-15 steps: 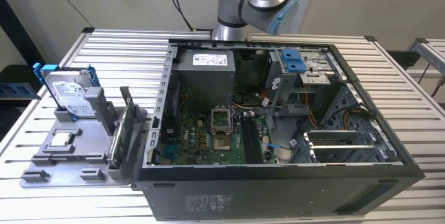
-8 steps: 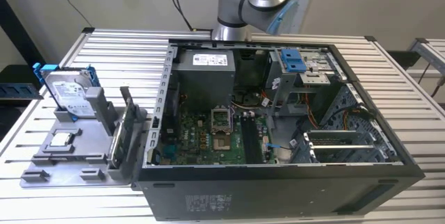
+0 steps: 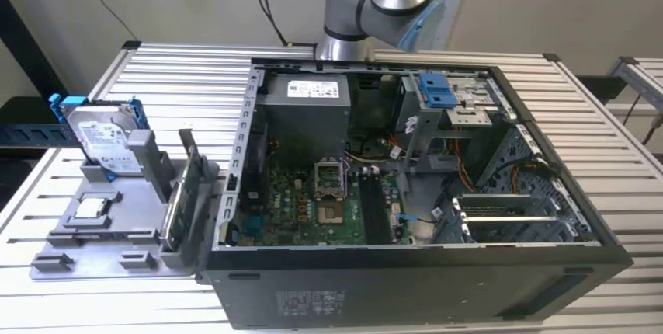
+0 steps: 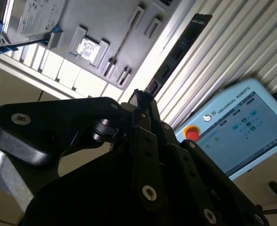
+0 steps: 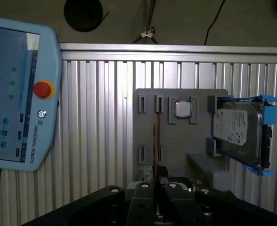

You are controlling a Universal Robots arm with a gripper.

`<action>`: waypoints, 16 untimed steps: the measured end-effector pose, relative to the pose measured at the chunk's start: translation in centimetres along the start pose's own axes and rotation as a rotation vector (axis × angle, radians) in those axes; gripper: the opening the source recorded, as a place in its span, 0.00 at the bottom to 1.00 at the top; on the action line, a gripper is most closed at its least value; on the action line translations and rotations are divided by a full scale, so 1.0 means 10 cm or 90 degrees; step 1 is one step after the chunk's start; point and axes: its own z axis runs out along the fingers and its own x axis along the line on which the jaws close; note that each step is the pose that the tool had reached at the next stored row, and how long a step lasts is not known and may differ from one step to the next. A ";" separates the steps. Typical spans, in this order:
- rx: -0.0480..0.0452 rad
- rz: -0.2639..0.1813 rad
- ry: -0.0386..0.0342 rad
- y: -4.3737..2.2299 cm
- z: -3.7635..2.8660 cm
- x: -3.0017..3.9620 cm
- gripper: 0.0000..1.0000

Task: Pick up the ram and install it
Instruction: 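Pick up the ram and move it above insertion slot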

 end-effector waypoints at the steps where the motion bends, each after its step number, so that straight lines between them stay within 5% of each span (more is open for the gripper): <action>1: 0.0000 0.000 0.0000 -0.020 0.000 0.000 0.14; 16: -0.0008 0.000 0.0000 -0.363 0.002 -0.004 0.14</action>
